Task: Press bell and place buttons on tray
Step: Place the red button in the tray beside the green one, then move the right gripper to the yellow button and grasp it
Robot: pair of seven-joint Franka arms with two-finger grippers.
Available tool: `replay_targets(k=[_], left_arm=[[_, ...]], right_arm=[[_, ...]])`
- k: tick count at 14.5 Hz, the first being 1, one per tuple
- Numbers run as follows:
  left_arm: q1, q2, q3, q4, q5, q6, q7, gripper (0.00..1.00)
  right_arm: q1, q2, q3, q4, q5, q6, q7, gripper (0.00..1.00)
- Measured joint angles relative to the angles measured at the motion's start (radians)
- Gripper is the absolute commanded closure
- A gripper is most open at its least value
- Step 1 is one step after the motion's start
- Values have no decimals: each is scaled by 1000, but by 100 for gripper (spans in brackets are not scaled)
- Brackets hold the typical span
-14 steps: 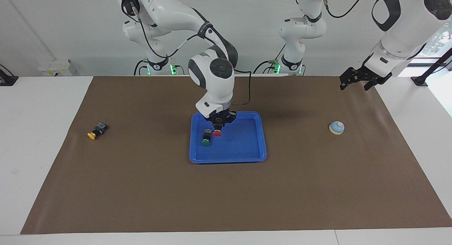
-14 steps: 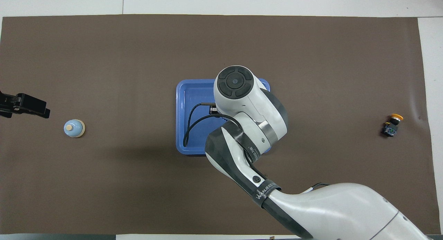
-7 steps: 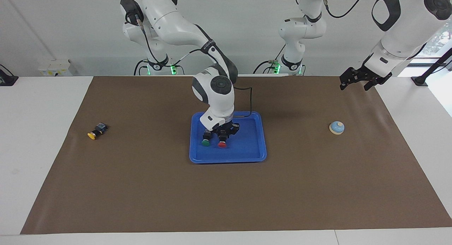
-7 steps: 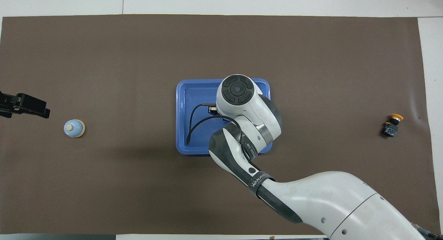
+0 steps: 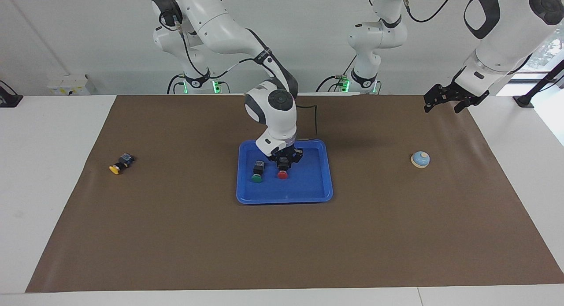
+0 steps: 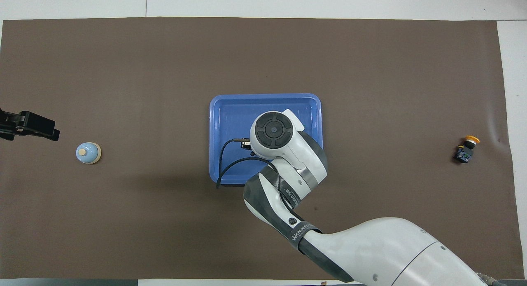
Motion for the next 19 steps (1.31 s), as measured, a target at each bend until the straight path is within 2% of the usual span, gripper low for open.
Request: replay_targets(k=[3, 6, 9, 12, 15, 19], left_arm=[[0, 0, 0, 0, 0, 0, 0, 0], [0, 0, 0, 0, 0, 0, 0, 0], [0, 0, 0, 0, 0, 0, 0, 0], [0, 0, 0, 0, 0, 0, 0, 0], [0, 0, 0, 0, 0, 0, 0, 0], [0, 0, 0, 0, 0, 0, 0, 0]], right_arm=[[-7, -16, -5, 28, 0, -91, 6, 0], [-63, -92, -13, 77, 0, -236, 6, 0], [-200, -233, -15, 83, -1, -389, -54, 0], [-373, -306, -18, 74, -3, -476, -251, 0], [-589, -313, -21, 30, -4, -450, -512, 0], [-803, -337, -24, -163, -4, -193, -706, 0]])
